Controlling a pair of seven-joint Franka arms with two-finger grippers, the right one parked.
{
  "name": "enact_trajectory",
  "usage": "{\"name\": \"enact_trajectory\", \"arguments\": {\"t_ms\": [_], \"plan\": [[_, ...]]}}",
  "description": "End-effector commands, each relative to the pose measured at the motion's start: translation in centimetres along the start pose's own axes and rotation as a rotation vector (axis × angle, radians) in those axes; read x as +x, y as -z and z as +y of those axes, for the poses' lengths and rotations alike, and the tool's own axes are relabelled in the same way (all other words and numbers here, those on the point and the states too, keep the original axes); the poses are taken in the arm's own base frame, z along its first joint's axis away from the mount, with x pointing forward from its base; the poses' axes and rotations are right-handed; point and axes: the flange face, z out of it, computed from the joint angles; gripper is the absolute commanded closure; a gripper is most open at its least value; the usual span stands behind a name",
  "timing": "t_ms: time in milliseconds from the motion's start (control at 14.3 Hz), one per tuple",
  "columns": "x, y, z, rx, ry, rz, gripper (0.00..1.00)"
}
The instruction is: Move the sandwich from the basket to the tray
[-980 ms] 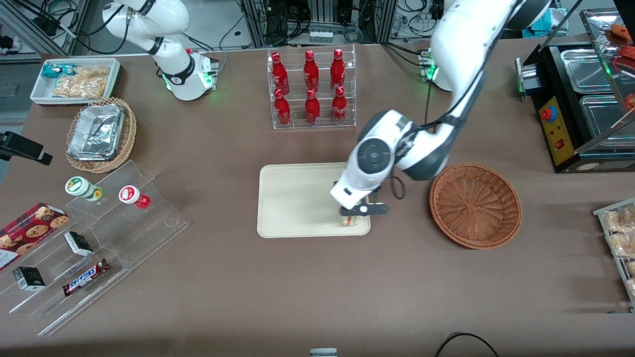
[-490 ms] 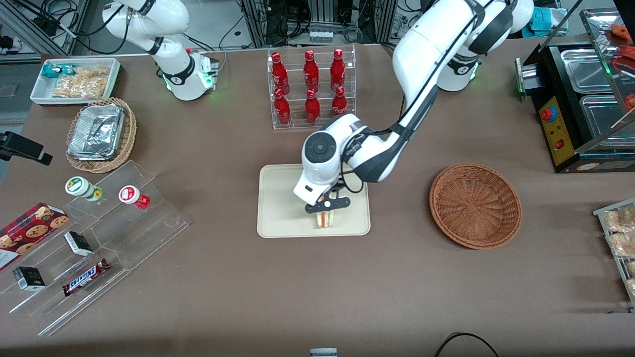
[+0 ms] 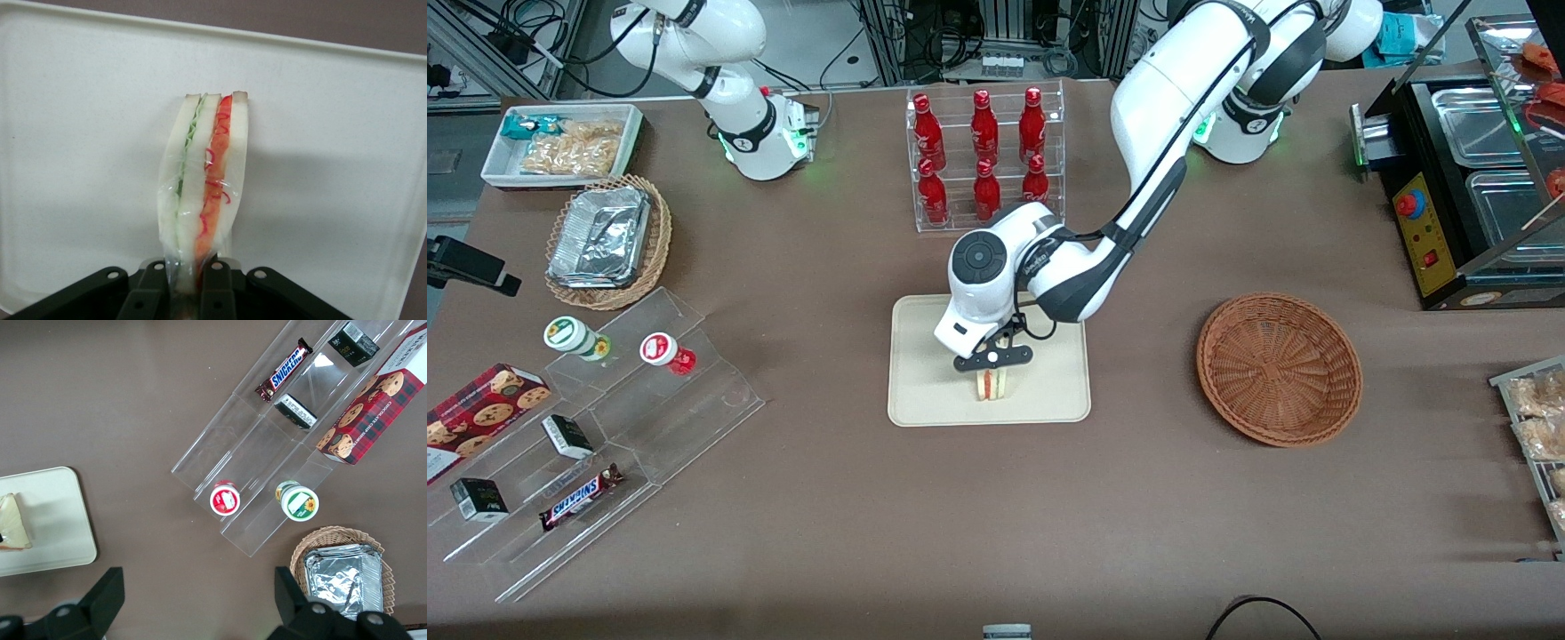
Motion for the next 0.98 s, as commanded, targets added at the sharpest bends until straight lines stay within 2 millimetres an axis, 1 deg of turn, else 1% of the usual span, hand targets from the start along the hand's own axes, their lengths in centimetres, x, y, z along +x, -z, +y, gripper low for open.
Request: {"name": "enact_trajectory", "arguments": {"t_ms": [0, 70, 210, 280, 350, 420, 490, 560, 630, 700, 770, 840, 910], "plan": [[0.2, 0.0, 0.6, -0.007, 0.016, 0.018, 0.35], [0.2, 0.1, 0.5, -0.008, 0.008, 0.017, 0.00], [0.2, 0.9, 0.7, -0.014, 0.000, 0.033, 0.00], [0.3, 1.9, 0.6, -0.018, 0.002, 0.043, 0.00], [0.6, 3.5, 0.2, -0.006, 0.010, 0.047, 0.00], [0.1, 4.1, -0.1, 0.018, -0.002, 0.047, 0.00], [0.8, 5.2, -0.9, 0.031, 0.001, 0.071, 0.00], [0.8, 6.7, -1.6, 0.043, 0.032, 0.080, 0.00], [0.7, 6.4, -3.0, 0.103, 0.068, 0.054, 0.00], [1.4, 6.9, -4.0, 0.123, 0.083, 0.047, 0.00], [3.2, 7.9, -6.1, 0.125, 0.112, 0.047, 0.00], [4.6, 9.1, -8.6, 0.130, 0.139, 0.047, 0.00], [4.6, 9.6, -10.6, 0.144, 0.121, 0.037, 0.00]]}}
